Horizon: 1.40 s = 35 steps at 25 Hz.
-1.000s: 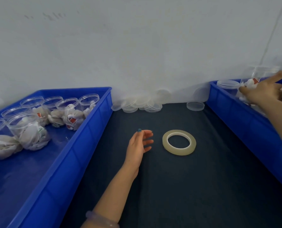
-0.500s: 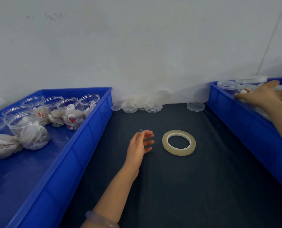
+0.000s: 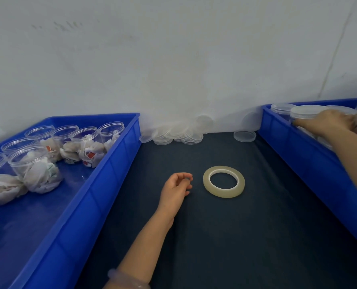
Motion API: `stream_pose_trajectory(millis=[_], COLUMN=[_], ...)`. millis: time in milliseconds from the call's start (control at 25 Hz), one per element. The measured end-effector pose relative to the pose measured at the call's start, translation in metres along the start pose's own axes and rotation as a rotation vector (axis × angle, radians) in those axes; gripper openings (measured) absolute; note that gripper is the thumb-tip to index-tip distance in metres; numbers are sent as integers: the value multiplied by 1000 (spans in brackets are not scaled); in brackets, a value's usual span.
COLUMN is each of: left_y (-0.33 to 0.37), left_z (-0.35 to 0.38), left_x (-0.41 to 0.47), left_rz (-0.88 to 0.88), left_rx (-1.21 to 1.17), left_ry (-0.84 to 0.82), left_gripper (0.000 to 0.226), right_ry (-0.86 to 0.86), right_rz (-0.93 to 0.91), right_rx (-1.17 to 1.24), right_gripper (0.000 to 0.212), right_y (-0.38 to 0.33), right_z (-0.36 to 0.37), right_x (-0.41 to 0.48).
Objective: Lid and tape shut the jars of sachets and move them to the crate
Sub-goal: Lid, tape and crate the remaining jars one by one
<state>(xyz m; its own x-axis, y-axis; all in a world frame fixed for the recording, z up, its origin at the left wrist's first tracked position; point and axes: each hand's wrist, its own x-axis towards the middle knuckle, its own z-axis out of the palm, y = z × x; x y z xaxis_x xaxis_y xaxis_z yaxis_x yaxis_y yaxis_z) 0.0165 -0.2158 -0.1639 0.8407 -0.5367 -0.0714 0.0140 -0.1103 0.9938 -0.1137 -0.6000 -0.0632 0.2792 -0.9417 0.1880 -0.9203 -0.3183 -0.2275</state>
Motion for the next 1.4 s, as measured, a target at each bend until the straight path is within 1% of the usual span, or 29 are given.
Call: stream_pose_trajectory(millis=[120,280,440,560,680,720,840,880,920,960,1000,1040,1080,1120,1160,1240,1320,1360,1400], left_y=[-1,-3,-3,-4,-9,-11,-17,-19,-20,-22,-21,-19,-14,-6,6,36,70,84,95], left_z=[0,0,-1,-2,-2,-3,-3,-4,-5,-6,-7,-9,-12,-17,-24,-46,-76,-92,-108], left_x=[0,1,1,-1,-6,-7,-10,-12,-14,-16,-18,-18,-17,-12,-3,20,50,65,77], left_rz=[7,6,5,5,51,88,229,271,309,344,378,410,441,478,520,582,542,474,379], left_rx=[19,38,72,125,335,418,626,671,705,734,766,805,849,904,976,1153,1331,1409,1458], left_ry=[-3,-8,-21,-44,-92,-113,-171,-188,-205,-222,-239,-243,-221,-160,-62,188,384,427,434], left_gripper=[16,16,17,17,17,17,16,17,18,20,21,23,25,27,30,38,41,42,42], right_ry=[-9,-60,-86,-111,-61,-31,17,87,199,287,318,279,202,103,30,-42,-74,-109,-163], right_rz=[37,-15,-47,-57,-58,-81,-192,-229,-281,-354,-442,-536,-637,-728,-815,-986,-1108,-1130,-1137], right_rx=[144,37,51,46,18,-9,-84,-146,-237,-304,-320,-271,-162,-42,48,160,267,328,384], right_gripper=[114,93,88,88,87,82,56,45,34,25,20,21,26,32,36,37,33,33,32], right_y=[0,0,-4,-1,-1,-3,-8,-10,-16,-23,-35,-51,-70,-91,-115,-166,-219,-243,-266], right_z=[0,-2,-1,4,8,10,7,7,6,6,9,13,20,25,29,32,30,28,24], right_x=[-5,-10,-13,-10,-4,1,5,0,-10,-28,-50,-76,-106,-135,-160,-203,-235,-246,-256])
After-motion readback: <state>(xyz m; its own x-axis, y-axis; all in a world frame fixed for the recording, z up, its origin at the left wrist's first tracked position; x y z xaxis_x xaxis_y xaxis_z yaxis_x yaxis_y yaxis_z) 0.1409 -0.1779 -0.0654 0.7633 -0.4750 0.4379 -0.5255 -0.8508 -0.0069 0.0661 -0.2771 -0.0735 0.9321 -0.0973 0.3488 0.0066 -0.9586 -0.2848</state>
